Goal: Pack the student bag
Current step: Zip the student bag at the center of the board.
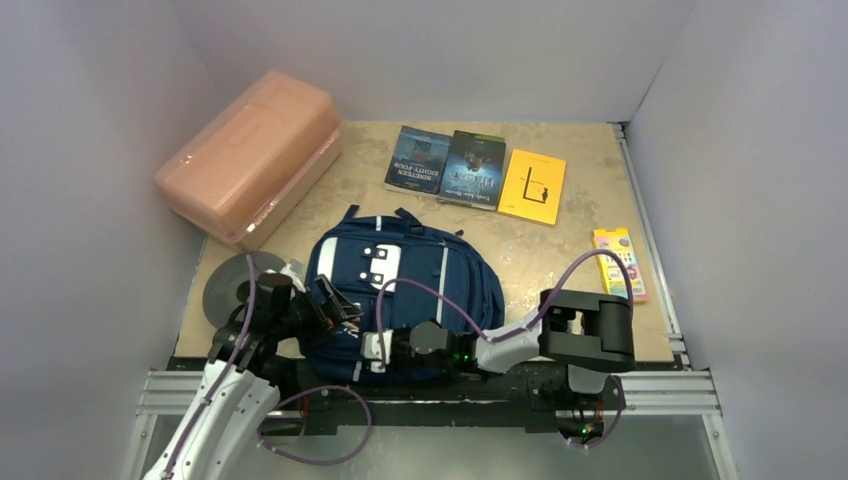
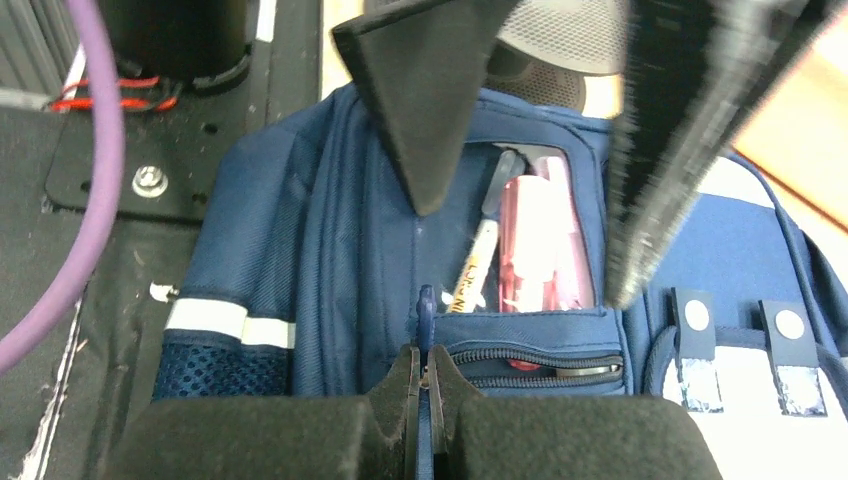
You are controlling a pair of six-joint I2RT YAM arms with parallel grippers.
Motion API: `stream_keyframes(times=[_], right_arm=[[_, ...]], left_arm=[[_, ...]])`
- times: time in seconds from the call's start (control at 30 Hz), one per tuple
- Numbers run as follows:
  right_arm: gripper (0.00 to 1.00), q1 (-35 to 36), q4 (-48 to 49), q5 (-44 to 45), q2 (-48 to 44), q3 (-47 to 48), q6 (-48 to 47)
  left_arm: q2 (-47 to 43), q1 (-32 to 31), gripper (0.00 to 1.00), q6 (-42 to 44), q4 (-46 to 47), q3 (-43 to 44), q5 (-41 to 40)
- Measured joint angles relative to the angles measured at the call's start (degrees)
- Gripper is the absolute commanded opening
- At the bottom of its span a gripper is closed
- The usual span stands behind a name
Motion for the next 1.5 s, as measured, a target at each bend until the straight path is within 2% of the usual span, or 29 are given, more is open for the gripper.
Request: stream_keyframes(times=[0.1, 0.17, 0.23, 0.33, 0.4, 0.5, 0.67, 0.77, 0.9, 1.1, 1.4, 1.5], right_arm=[[0.00, -3.3, -1.0, -4.2, -1.9, 0.0, 4.0], [0.00, -5.4, -1.7, -7.0, -2.6, 0.1, 6.9], [0.00, -6.8, -2.8, -9.1, -2.6, 0.4, 9.2], [0.00, -7.5, -3.7, -11.0, -2.6, 0.9, 12.3], [0.00, -7.9, -3.8, -11.8, -2.6, 1.0, 13.4], [0.00, -8.7, -3.8, -12.7, -2.6, 1.0, 14.7], [0.00, -8.9, -3.2, -12.6, -2.6, 1.0, 15.6], [0.00, -8.9, -2.2, -12.3, -2.6, 1.0, 15.9], [0.00, -9.0, -2.4, -9.3, -2.6, 1.0, 26.3], [0.00, -10.1, -6.3, -4.5, -3.2, 3.2, 36.4], [0.00, -18.8, -7.2, -4.5, -2.0, 6.8, 42.3], [0.02, -20.1, -8.6, -6.5, -0.5, 8.9, 42.2]], left_arm=[[-4.5, 0.0, 0.96, -1.0, -2.1, 0.6, -2.1], [-6.4, 0.0, 0.91, -1.5, -4.1, 2.1, -3.4], [-7.2, 0.0, 0.81, -1.9, -5.7, 3.9, -4.4], [-7.9, 0.0, 0.57, -2.4, -6.8, 5.3, -5.7], [-8.5, 0.0, 0.46, -3.3, -7.8, 5.3, -6.4], [-9.1, 0.0, 0.41, -4.9, -8.4, 4.0, -7.0], [-10.3, 0.0, 0.39, -8.5, -7.8, -3.1, -7.0], [-8.2, 0.0, 0.27, -9.4, -6.5, -4.0, -7.0], [-2.1, 0.0, 0.27, -10.1, -5.8, -3.8, -8.4], [-3.3, 0.0, 0.27, -12.3, -6.5, -3.8, -9.2], [-3.7, 0.0, 0.27, -13.9, -7.1, -3.8, -10.1], [-3.7, 0.0, 0.34, -13.9, -7.1, -3.8, -10.3]])
